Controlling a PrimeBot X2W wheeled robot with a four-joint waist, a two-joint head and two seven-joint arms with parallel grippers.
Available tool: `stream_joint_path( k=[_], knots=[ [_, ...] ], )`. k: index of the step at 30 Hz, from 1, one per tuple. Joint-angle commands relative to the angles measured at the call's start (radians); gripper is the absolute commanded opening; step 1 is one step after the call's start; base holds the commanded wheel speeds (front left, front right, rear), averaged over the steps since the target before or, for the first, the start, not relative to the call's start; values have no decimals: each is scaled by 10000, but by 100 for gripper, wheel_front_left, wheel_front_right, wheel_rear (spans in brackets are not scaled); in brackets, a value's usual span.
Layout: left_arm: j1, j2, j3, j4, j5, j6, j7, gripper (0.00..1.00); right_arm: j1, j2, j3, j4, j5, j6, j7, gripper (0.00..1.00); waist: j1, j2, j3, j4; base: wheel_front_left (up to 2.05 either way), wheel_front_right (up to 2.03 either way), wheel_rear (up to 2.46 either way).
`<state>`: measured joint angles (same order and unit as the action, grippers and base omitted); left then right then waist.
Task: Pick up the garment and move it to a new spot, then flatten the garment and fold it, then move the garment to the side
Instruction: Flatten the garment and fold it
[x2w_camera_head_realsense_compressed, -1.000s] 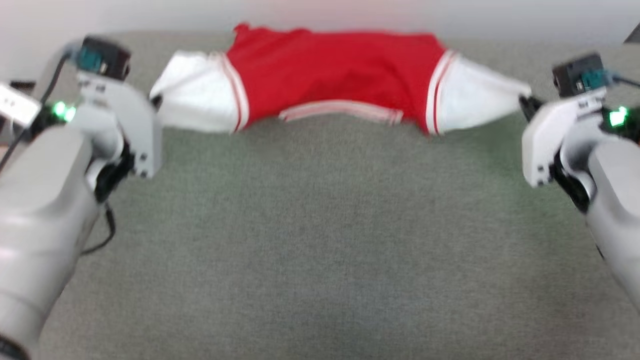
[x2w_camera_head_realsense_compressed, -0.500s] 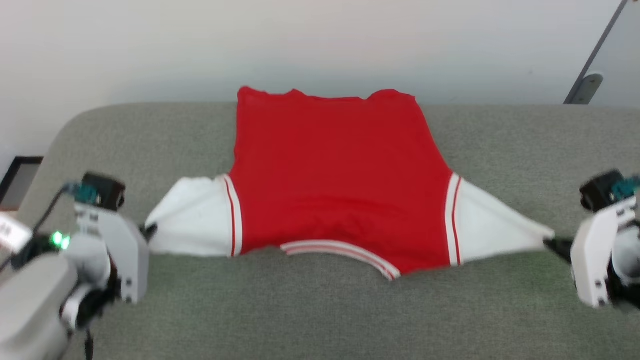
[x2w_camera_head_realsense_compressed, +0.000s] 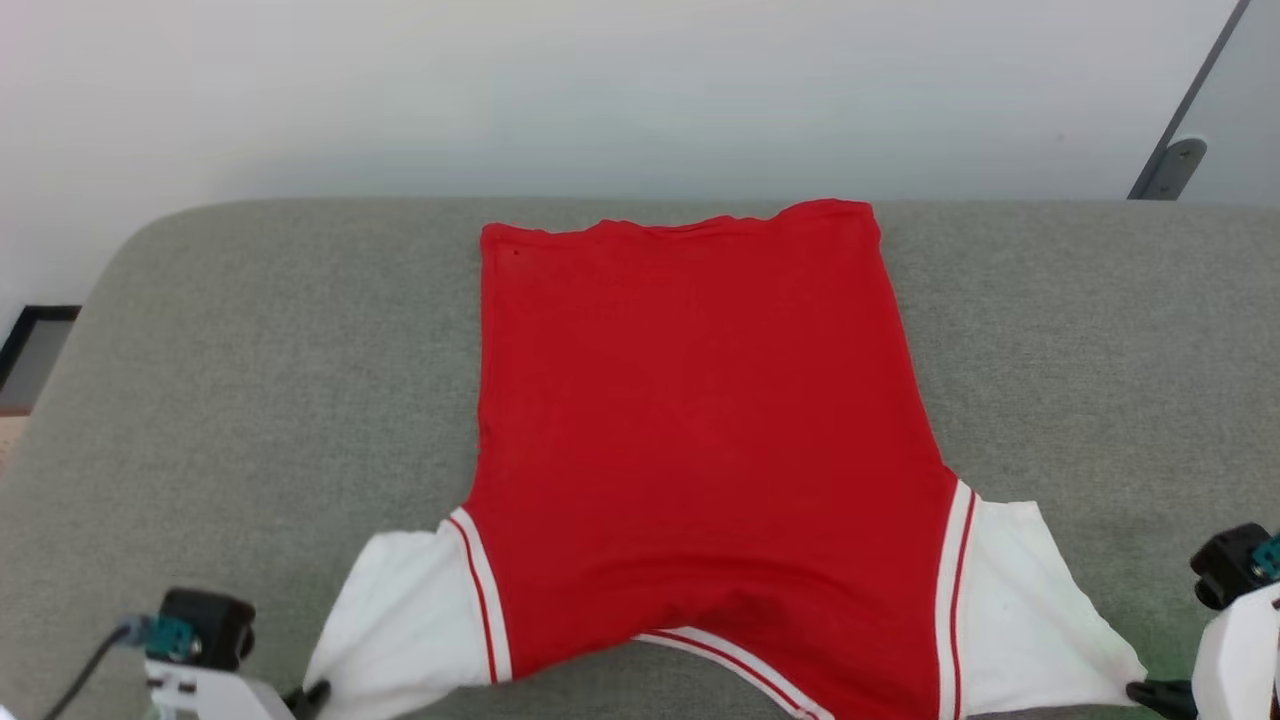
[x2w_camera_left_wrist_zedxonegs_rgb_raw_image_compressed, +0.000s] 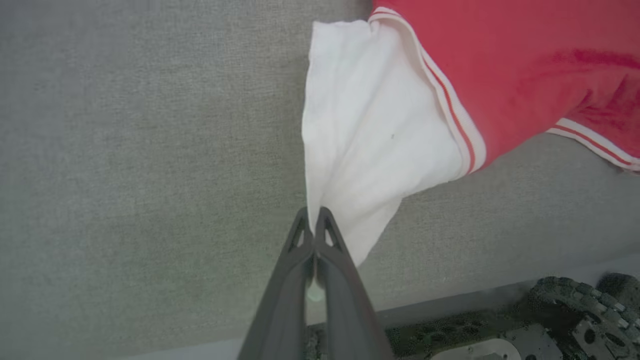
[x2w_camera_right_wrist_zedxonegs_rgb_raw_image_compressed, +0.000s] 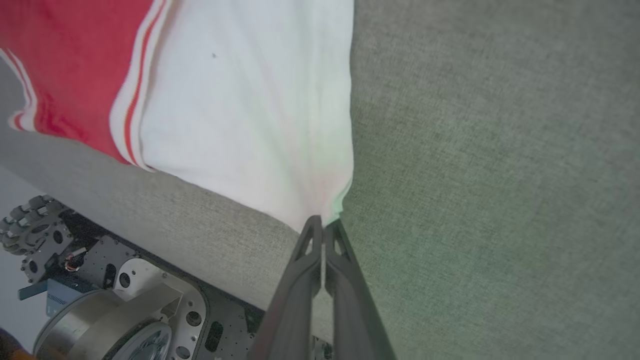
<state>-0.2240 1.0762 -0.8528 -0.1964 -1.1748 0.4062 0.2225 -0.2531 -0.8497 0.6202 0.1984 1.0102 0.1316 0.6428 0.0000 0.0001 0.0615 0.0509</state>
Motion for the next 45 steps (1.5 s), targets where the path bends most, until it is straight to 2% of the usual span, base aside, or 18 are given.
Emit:
stream_joint_path(
  k=[1,6,10,11,12,13,14,17,21,27,31,34,39,45],
  knots=[
    [357,84,17,-185,-84,213,-241,0,359,99,-356,-50,-220,-19,56,0,0,-1,140,50,0,0,0],
    [656,-124,84,-33,29,473,-821,0,813,693,-1022,-27,-920,-19,266,0,0,-1,328,83,0,0,0],
    [599,-420,123,289,146,451,-1193,0,796,1436,-1555,289,-1658,-19,236,0,0,-1,478,47,0,0,0],
    [568,-534,127,379,164,419,-1267,0,763,1656,-1651,375,-1853,-19,252,18,0,-1,511,36,0,0,0],
    [538,-599,96,440,216,368,-1322,0,719,1853,-1774,470,-2044,-19,255,48,0,-1,552,27,0,0,0],
    [538,-599,96,440,216,368,-1322,0,719,1853,-1774,470,-2044,-19,255,48,0,-1,552,27,0,0,0],
    [491,-669,102,508,238,339,-1399,0,681,2015,-1853,550,-2194,-19,305,100,0,-1,587,12,0,0,0],
    [411,-856,144,659,282,243,-1557,0,610,2445,-2097,652,-2577,-19,479,100,0,-1,738,-29,0,0,0],
    [305,-990,166,784,345,161,-1716,0,567,2518,-2497,425,-2844,-28,858,100,0,-1,929,-81,0,0,0],
    [309,-1037,268,772,393,178,-1968,0,477,2633,-3603,-962,-2637,-19,1445,100,0,-1,1148,-129,0,0,0],
    [173,-1102,319,628,491,164,-2101,0,70,2769,-4446,-1824,-2975,-19,1348,100,0,-1,1370,-15,0,0,0],
    [-13,-1194,328,533,642,107,-2182,0,-601,2997,-4844,-2165,-3488,-19,843,100,0,-1,1640,155,0,0,0],
    [-511,-1491,276,442,1002,-32,-2271,0,-2177,3548,-4873,-1537,-4532,-19,-347,100,0,-1,2218,573,0,0,0],
    [-1249,-2015,108,510,1392,-354,-2218,0,-4554,3711,-4312,525,-5412,-18,-1676,100,0,-1,2989,1261,0,0,0]
  ],
)
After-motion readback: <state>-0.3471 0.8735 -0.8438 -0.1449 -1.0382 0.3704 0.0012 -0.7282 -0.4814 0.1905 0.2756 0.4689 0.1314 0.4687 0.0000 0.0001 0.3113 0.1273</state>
